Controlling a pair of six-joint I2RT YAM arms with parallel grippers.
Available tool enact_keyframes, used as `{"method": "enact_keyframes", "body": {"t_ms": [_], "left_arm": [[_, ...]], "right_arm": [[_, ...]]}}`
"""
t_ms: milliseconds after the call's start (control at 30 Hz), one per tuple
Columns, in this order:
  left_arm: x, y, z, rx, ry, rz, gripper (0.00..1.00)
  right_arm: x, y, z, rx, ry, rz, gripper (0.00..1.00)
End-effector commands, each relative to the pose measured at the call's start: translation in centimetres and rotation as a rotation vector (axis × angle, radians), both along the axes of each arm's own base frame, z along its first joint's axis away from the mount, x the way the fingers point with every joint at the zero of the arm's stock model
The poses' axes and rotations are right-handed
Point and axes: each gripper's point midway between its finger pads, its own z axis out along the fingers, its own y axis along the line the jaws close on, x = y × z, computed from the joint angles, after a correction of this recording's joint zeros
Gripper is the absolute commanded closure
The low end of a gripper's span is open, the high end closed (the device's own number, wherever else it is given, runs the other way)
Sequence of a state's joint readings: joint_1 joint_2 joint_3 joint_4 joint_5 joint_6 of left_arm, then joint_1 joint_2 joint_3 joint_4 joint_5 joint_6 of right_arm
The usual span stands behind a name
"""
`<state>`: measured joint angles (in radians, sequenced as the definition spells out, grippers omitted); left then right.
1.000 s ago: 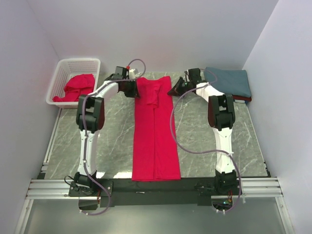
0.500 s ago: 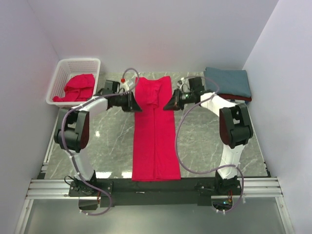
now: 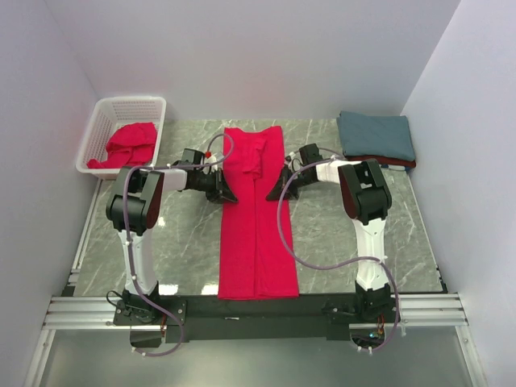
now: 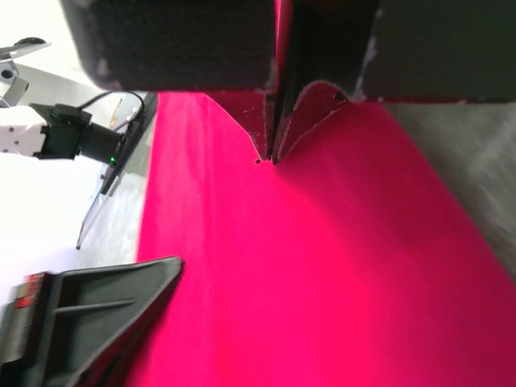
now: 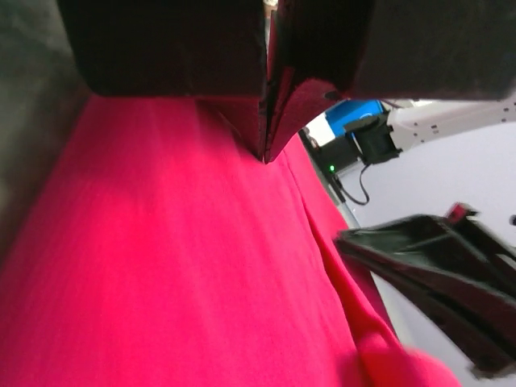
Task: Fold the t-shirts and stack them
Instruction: Fold the tshirt
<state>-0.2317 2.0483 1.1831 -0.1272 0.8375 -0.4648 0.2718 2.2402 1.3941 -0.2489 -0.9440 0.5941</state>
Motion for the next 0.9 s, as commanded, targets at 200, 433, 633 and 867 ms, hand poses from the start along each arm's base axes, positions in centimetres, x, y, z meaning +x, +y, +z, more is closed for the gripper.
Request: {"method": "enact_keyframes", "body": {"t_ms": [200,433,633,867], "left_arm": [[3.9,1.2,-1.8,0.009,-0.01,0.083,0.96],[6.2,1.7,-2.5,0.014,-0.001,0.121,0.97],[7.2,1.6,-3.0,-0.009,0.025,0.148,0.97],[7.7,1.7,0.0,-0.063,-0.056,0.145,0.95]], "right_arm": [[4.5,-0.7,-2.2,-0.043,-0.004,-0.032,1.0],[6.1,-0.9,-3.0,-0.023,0.018,-0.051,1.0],[6.4,-0.7,-3.0,-0.003,0.063,-0.067,1.0],[6.9,-0.7,3.5,0.021,-0.115,0.007,0.88]]}}
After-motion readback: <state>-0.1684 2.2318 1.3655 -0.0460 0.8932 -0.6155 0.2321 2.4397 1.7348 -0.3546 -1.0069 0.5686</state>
